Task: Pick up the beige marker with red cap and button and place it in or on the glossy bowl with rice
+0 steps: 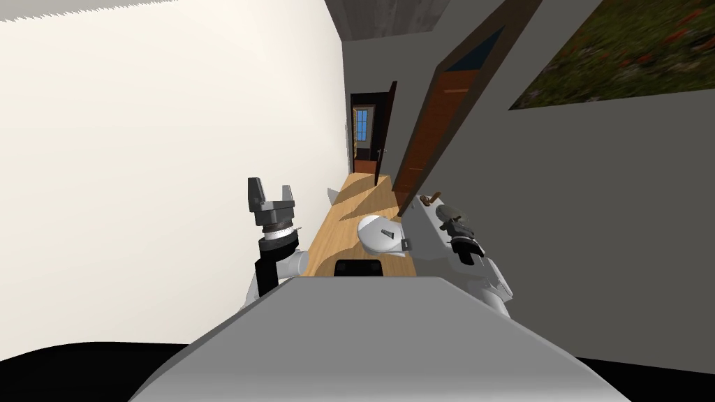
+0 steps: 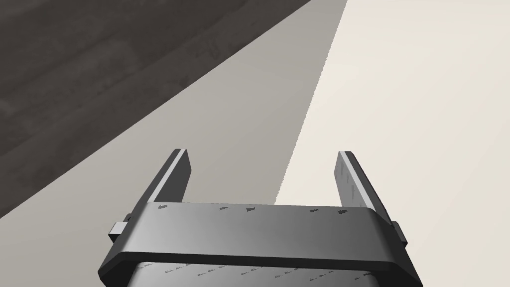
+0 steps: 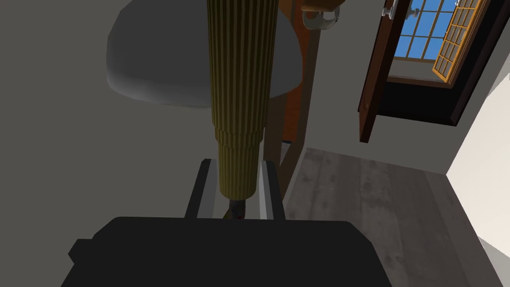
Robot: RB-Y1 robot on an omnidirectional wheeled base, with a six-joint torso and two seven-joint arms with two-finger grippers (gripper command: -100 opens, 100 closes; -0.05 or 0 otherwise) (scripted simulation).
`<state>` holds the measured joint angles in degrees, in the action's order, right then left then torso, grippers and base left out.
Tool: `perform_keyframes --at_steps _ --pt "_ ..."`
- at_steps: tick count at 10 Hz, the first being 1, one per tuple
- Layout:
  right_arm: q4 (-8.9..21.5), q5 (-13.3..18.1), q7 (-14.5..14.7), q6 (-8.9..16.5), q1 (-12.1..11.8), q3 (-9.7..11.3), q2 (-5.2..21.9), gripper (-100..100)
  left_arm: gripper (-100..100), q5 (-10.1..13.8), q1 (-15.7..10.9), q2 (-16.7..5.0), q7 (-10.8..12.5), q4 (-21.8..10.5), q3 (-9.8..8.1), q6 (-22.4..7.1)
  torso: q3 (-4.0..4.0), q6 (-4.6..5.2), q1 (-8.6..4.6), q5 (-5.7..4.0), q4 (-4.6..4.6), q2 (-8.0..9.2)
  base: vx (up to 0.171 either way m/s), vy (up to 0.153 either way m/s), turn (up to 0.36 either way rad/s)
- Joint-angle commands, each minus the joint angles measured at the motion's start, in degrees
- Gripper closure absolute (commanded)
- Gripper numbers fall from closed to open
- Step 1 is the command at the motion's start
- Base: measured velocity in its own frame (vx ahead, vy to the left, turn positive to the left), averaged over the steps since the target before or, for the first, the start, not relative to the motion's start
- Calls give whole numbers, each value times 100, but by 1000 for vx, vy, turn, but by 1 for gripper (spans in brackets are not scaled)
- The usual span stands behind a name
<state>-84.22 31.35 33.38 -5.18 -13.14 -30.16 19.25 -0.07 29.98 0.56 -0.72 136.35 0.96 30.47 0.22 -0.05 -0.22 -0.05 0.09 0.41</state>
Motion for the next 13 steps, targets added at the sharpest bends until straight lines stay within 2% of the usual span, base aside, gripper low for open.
perform_keyframes --at_steps 1,6,10,13 --pt "-150 -13 -176 200 6 81 128 100 0 0 0 0 0 0 0 0 0 0 0 0 0 0 -118 -4 16" --pt "-414 -33 -628 662 127 240 498 100 0 0 0 0 0 0 0 0 -5 -2 -2 -2 0 -11 -115 5 31" --pt "-730 -82 -1070 1215 225 357 983 100 0 0 0 0 0 0 0 0 -4 -4 -2 -1 1 -11 -112 4 62" --pt "-830 -150 -1254 1524 252 366 1277 100 0 0 1 0 0 0 0 0 -25 -5 -9 -3 -7 -48 -10 -18 58"
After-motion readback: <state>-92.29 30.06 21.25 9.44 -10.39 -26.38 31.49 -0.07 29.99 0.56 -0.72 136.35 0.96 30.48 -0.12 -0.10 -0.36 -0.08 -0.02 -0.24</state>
